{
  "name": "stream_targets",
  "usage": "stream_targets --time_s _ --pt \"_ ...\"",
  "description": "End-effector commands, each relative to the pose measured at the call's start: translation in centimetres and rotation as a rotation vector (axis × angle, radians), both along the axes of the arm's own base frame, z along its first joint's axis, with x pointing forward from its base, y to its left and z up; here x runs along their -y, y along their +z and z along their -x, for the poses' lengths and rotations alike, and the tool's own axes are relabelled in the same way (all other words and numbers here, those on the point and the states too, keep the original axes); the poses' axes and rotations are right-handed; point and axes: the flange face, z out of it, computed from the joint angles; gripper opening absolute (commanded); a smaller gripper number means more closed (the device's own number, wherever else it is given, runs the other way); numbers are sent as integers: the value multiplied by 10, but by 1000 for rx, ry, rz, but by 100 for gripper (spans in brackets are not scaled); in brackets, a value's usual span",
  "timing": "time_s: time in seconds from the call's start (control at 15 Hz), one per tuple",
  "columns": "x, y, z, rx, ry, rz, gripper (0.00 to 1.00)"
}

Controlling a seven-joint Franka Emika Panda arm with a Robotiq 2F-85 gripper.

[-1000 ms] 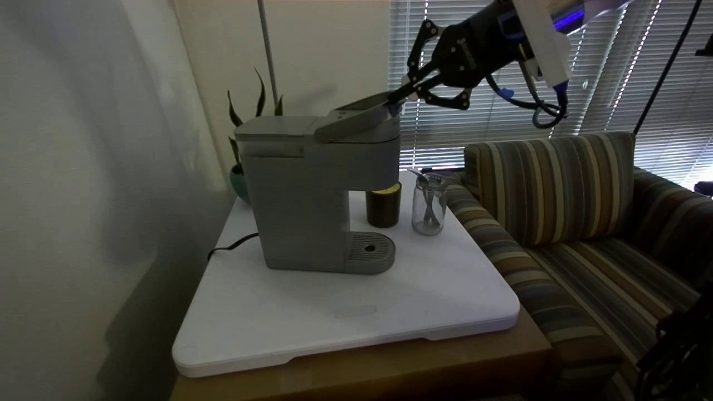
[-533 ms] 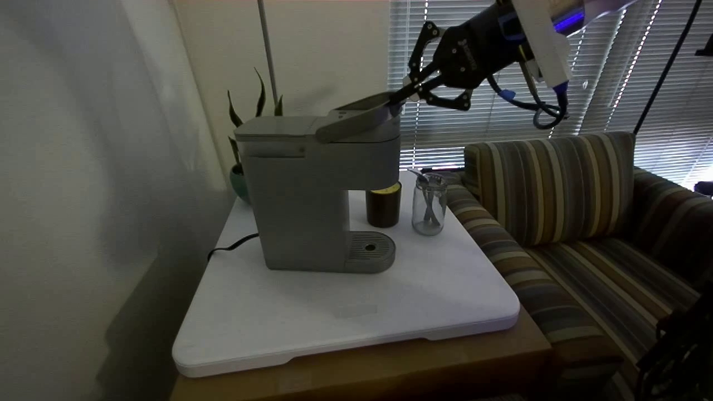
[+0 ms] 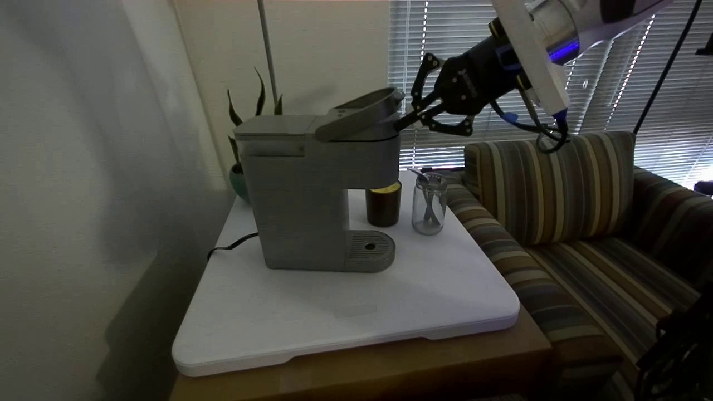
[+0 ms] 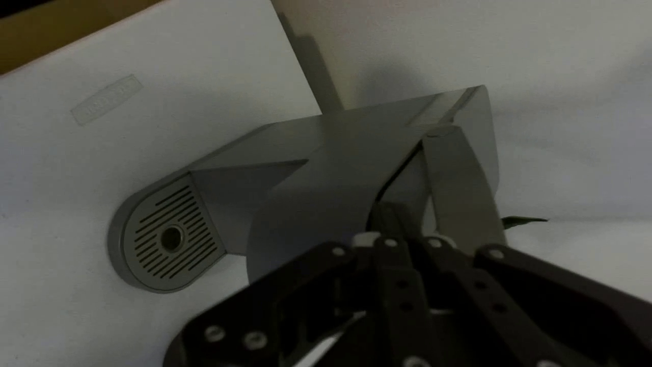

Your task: Close the coffee maker

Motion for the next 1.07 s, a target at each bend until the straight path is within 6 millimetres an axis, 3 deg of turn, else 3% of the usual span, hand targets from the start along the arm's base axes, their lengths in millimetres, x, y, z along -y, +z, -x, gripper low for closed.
stream_targets --time_s 0.0,0.2,0.73,1.0 --pt "0 -18 -6 -21 1 -34 0" --pt "-3 -15 -10 -29 12 -36 0" --pt "-6 35 -25 -17 78 -29 0" --pt "-3 45 -26 -88 103 -45 0"
